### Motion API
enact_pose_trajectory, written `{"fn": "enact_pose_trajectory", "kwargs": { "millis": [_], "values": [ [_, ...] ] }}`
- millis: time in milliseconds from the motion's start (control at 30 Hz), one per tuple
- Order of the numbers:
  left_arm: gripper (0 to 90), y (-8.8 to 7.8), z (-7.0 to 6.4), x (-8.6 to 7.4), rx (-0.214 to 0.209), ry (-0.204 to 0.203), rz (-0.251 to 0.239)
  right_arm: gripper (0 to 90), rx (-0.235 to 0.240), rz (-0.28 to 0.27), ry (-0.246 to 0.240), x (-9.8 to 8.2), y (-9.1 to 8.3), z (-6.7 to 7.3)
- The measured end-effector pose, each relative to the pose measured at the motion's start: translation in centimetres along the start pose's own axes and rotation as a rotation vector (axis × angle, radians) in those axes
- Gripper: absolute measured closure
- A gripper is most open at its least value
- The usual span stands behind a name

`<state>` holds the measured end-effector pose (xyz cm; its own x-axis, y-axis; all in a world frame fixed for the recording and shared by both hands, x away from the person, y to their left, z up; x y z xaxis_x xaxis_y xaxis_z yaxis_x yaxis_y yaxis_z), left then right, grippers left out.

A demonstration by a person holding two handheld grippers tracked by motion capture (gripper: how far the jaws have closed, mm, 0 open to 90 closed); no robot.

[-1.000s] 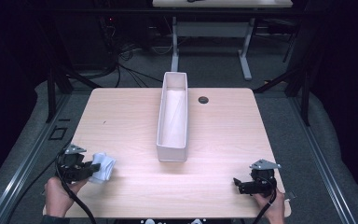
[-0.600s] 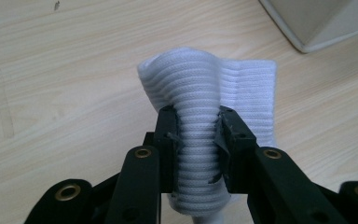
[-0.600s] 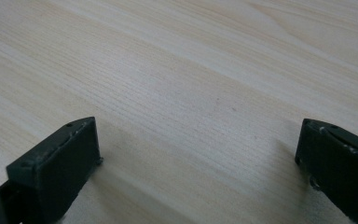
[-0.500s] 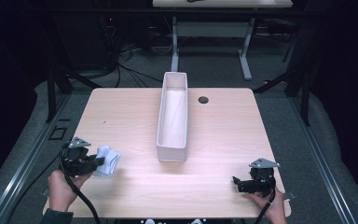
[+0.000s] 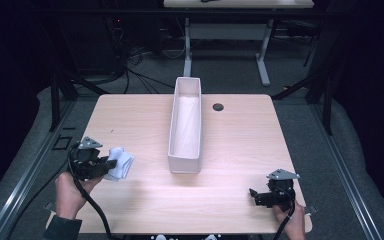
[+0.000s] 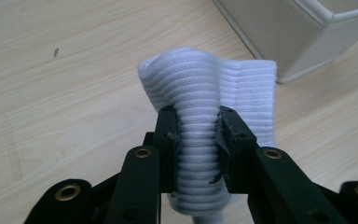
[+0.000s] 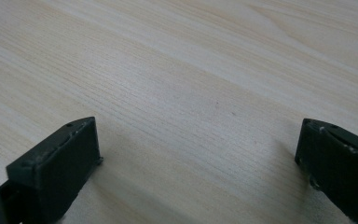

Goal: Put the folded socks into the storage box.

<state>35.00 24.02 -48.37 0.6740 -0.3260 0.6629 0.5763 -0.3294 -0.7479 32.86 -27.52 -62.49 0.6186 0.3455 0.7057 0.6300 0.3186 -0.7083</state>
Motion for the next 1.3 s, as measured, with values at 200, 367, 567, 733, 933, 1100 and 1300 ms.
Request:
{"fn": "enact_pose_trajectory", "kwargs": {
  "millis": [200,367,567,733,933,1100,1300],
  "values": [
    [72.0,-0.2,-0.5,1.1,-0.01,0.019,-0.008,0.0,0.0,-0.001,-0.001,0.0,0.0,0.0],
    [72.0,-0.2,-1.0,1.9,-0.02,0.029,-0.016,0.0,-0.003,0.0,0.002,0.0,-0.1,0.0],
    [72.0,-0.3,-1.4,2.9,-0.019,0.042,-0.026,0.0,-0.002,0.003,-0.004,-0.1,-0.1,-0.1],
    [72.0,-0.5,-1.9,3.9,-0.022,0.057,-0.038,0.0,-0.002,0.002,-0.005,-0.1,-0.1,-0.1],
    [72.0,-0.5,-2.5,5.1,-0.024,0.074,-0.053,0.0,-0.002,0.002,-0.005,-0.1,-0.1,-0.1],
    [72.0,-0.3,-2.9,6.2,-0.029,0.088,-0.053,0.0,-0.002,0.002,-0.006,-0.1,-0.1,-0.1],
    [72.0,0.0,-3.7,7.3,-0.051,0.097,-0.061,0.0,-0.002,0.002,-0.005,-0.1,-0.1,-0.1]
  ]
}}
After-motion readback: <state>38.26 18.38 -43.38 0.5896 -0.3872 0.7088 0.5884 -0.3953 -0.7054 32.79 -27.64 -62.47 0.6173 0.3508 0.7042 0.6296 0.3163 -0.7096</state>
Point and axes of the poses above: each handheld gripper's, and its own axes: y roughly forward along the jaws, x roughly out of its top, z roughly to its left, the point moved 5 cm from there along y, roughly forward along the jaws, and after that the axes turned 2 degrees about -y, right-handed, at the moved point
